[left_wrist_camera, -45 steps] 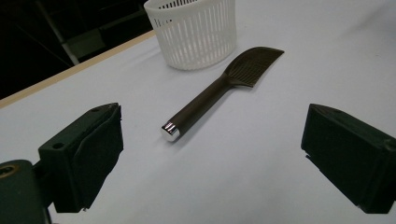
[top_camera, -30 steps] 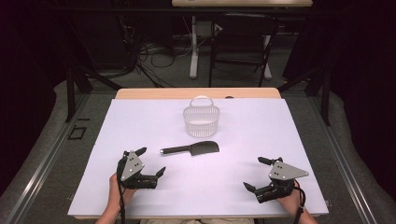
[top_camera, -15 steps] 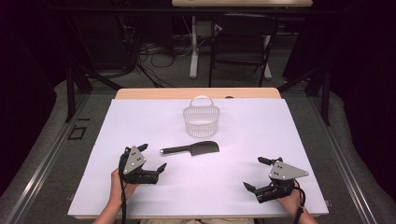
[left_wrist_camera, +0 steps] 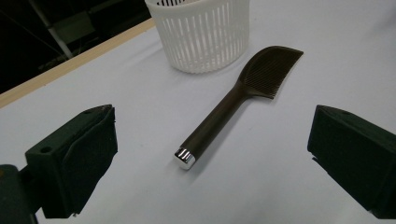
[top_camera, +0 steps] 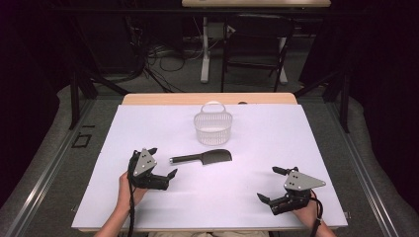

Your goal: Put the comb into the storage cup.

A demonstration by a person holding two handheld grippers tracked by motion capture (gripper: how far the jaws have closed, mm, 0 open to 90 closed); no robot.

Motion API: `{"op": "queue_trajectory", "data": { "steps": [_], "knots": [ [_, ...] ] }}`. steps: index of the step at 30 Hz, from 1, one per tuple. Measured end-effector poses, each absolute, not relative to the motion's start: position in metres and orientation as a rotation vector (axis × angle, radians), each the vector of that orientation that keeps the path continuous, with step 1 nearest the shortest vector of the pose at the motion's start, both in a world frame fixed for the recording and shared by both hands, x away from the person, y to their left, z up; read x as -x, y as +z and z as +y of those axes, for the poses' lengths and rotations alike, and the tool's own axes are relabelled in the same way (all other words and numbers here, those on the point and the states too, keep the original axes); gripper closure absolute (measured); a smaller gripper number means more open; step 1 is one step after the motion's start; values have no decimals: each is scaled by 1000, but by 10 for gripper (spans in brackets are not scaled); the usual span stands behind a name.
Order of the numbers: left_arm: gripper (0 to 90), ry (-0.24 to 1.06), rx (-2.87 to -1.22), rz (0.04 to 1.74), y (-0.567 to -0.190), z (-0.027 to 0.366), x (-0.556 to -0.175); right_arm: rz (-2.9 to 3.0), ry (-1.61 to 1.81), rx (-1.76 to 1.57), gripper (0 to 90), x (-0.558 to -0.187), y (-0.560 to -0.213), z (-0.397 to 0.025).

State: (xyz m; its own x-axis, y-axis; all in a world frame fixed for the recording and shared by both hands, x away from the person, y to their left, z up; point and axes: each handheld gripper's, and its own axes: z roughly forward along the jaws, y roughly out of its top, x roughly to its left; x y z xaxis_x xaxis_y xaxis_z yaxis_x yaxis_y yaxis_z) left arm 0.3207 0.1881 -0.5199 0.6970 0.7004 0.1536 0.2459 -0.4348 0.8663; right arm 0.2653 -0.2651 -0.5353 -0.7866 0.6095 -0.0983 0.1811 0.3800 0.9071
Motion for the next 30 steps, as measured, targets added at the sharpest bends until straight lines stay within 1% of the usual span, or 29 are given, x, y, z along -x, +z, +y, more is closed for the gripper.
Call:
{"op": "queue_trajectory", "data": {
  "steps": [17, 21, 30],
  "knots": [
    [1, 580, -2065, 716, -515, 178, -341, 2232, 1382, -688, 3, -265, -536, -265],
    [1, 573, -2098, 703, -512, 175, -347, 2234, 1384, -689, 3, -265, -536, -265],
    [0, 509, -2188, 706, -514, 168, -365, 2238, 1386, -686, 3, -266, -536, -264]
  ]
}}
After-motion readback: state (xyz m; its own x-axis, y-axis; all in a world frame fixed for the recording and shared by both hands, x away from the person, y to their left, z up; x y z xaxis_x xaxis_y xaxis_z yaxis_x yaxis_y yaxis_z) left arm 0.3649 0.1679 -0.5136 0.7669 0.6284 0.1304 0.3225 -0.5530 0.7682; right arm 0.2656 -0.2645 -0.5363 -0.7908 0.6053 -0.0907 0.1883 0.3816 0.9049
